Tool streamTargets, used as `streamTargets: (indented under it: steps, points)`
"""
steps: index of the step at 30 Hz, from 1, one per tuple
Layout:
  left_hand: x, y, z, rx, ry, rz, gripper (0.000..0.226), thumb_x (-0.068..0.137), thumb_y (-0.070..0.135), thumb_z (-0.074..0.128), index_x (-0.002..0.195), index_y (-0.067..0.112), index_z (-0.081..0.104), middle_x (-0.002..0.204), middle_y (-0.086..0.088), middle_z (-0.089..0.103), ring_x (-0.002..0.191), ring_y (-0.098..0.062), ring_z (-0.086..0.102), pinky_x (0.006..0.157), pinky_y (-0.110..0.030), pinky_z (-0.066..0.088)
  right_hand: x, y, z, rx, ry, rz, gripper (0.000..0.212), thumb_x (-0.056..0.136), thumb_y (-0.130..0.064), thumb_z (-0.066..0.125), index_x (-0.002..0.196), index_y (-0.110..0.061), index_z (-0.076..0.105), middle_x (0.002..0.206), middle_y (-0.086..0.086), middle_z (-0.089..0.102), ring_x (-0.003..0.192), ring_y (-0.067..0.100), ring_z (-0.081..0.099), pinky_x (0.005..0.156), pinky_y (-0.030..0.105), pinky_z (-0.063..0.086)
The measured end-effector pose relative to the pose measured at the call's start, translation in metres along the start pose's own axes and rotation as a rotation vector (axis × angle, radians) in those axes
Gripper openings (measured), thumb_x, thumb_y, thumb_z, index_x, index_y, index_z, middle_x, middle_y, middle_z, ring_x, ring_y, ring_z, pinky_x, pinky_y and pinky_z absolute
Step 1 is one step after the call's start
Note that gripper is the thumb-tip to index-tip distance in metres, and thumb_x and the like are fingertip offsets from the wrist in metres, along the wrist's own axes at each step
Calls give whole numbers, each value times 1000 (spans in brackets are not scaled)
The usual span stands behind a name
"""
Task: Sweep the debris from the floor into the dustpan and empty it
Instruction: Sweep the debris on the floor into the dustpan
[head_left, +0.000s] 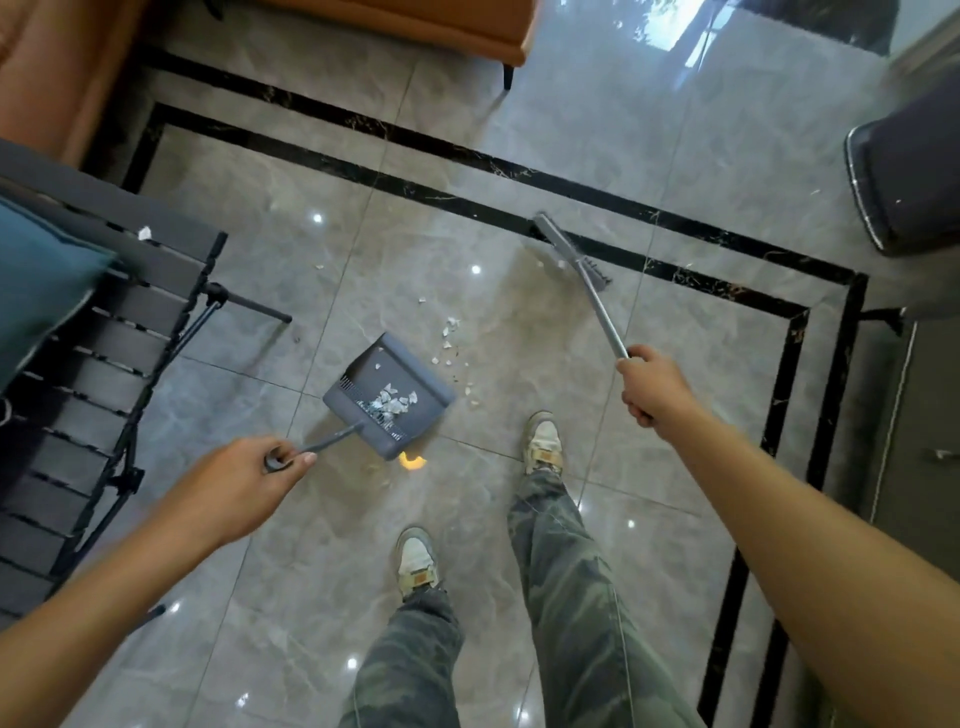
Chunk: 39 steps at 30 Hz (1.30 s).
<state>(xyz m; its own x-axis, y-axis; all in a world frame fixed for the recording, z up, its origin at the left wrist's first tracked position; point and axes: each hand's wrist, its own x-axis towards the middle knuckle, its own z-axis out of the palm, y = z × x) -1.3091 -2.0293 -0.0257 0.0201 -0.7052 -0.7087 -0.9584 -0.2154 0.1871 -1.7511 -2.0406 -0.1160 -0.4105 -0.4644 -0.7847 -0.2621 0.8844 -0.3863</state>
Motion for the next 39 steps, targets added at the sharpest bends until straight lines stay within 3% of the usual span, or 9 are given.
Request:
streamTargets:
  steps: [6, 15, 21, 25, 28, 31, 35, 39]
  points:
    - [22, 67, -15, 3, 30, -52, 39, 94, 55, 58, 82, 19, 69, 79, -6, 71, 76, -24, 66, 74, -40, 56, 72, -44, -51, -151, -23, 8, 39, 93, -15, 37, 126, -25, 54, 77, 12, 52, 53, 22, 45, 42, 25, 33]
    - [48, 108, -32, -37, 80, -101, 43, 94, 55, 57, 74, 18, 64, 69, -4, 67, 68, -22, 63, 69, -39, 54, 45, -56, -60, -264, -269, 84, 28, 101, -16, 33, 120, -27, 50, 72, 11, 48, 49, 18, 39, 40, 21, 30]
    - [54, 93, -32, -111, 107, -109, 46, 92, 55, 60, 71, 13, 61, 62, -8, 64, 62, -25, 62, 64, -40, 54, 14, -78, -80, -191, -319, 12, 33, 104, -22, 44, 134, -30, 55, 60, 5, 43, 41, 13, 34, 37, 22, 26]
    - [57, 72, -31, -149, 113, -130, 49, 92, 54, 60, 65, 14, 54, 60, -9, 60, 61, -27, 60, 56, -33, 43, 26, -125, -64, -248, -230, -110, 38, 104, -19, 45, 140, -29, 52, 62, 5, 44, 37, 11, 33, 32, 22, 25]
    - [56, 50, -29, -180, 100, -147, 50, 93, 53, 59, 65, 12, 52, 59, -9, 57, 60, -27, 58, 54, -32, 35, 58, -165, -39, -325, -145, -151, 42, 103, -20, 43, 143, -30, 49, 67, 8, 49, 43, 16, 36, 38, 24, 27]
    - [53, 24, -30, -202, 97, -150, 50, 93, 53, 59, 70, 8, 55, 59, -10, 57, 57, -26, 56, 53, -31, 34, 83, -194, -8, -469, -148, -126, 47, 102, -14, 40, 146, -29, 46, 73, 9, 52, 47, 18, 40, 41, 25, 31]
    - [46, -12, -29, -267, 112, -151, 51, 93, 51, 61, 72, 5, 53, 63, -17, 57, 59, -31, 58, 52, -30, 33, 67, -199, 26, -618, -209, -121, 41, 101, -7, 40, 140, -16, 50, 71, 6, 48, 46, 19, 41, 42, 27, 33]
    - [36, -41, -29, -328, 125, -162, 53, 93, 53, 60, 73, 5, 52, 52, -4, 43, 49, -22, 45, 51, -30, 30, 24, -190, 33, -659, -259, -37, 34, 104, -17, 39, 133, -31, 52, 66, 10, 46, 42, 16, 35, 39, 21, 25]
